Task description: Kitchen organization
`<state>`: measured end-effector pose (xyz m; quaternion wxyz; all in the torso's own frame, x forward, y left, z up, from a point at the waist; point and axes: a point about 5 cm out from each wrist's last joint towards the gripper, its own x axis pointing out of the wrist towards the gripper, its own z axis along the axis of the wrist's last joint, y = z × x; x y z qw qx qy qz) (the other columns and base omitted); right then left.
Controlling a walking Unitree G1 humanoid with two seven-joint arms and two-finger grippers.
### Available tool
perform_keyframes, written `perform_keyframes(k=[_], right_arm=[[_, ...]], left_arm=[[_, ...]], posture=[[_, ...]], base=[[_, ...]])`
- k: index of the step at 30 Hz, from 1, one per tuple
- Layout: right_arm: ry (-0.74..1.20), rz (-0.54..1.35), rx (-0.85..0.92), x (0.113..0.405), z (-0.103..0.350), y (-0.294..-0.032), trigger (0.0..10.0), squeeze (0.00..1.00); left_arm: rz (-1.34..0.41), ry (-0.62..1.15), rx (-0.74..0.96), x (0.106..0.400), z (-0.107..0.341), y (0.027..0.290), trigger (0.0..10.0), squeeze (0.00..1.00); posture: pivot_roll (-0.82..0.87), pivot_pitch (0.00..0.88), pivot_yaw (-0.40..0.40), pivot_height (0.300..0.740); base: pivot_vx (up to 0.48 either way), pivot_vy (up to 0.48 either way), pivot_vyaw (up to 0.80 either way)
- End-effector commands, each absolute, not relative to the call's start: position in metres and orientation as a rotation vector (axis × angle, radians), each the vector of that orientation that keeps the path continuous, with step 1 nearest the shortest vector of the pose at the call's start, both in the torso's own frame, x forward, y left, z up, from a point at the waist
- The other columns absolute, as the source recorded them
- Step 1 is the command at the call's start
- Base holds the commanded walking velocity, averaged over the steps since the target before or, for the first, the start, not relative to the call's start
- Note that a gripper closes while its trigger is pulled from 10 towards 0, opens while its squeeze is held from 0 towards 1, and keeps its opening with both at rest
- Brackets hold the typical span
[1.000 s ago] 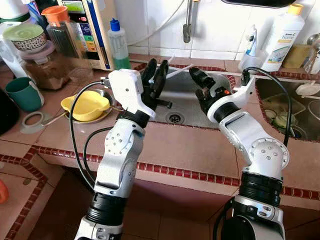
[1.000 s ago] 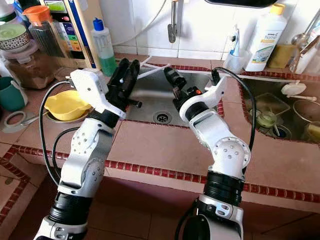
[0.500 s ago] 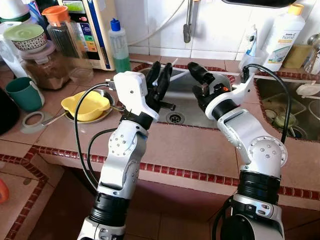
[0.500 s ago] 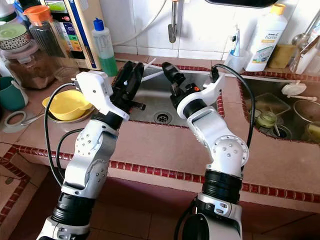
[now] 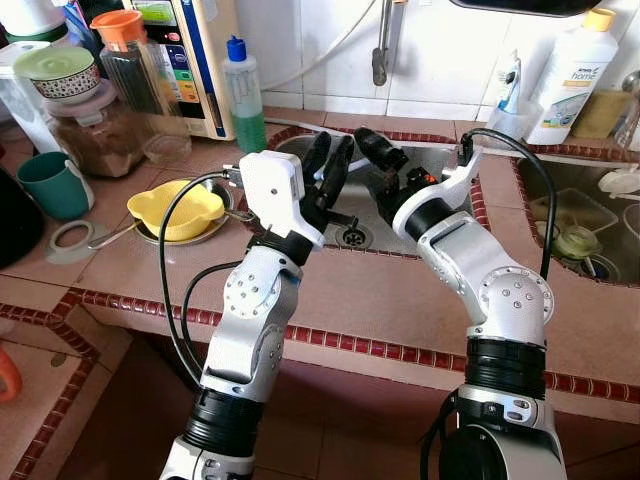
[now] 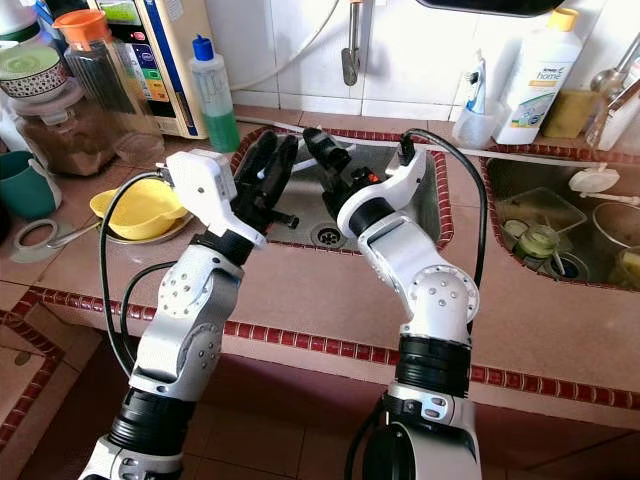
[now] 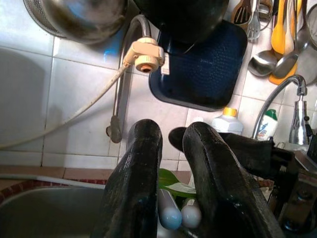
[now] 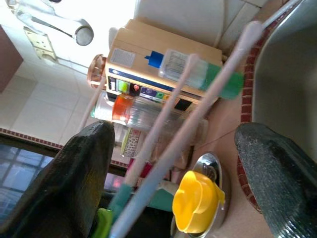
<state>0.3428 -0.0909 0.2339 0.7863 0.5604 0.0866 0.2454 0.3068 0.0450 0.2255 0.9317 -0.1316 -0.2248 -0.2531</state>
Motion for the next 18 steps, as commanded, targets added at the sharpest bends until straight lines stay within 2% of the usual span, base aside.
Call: perform_keyframes(k=[1, 18], right_arm=[[0.195, 0.618, 1.261, 0.3401, 0.2478, -0.0625, 0.0, 0.0], [0.218, 0.598, 1.302, 0.3411, 0.244, -0.0611, 0.0, 0.0]], left_arm=[[-0.525, -0.459, -0.262, 0.3055, 0.2232, 0.0443, 10.0, 0.0], [-0.525, -0.465, -0.261, 0.3048, 0.2232, 0.0434, 10.0, 0.0]], posture=[[-0.05, 0.075, 0.046, 0.74], [-0.06, 0.079, 0.049, 0.74]], base=[[0.0, 0.0, 0.0], [0.0, 0.0, 0.0]])
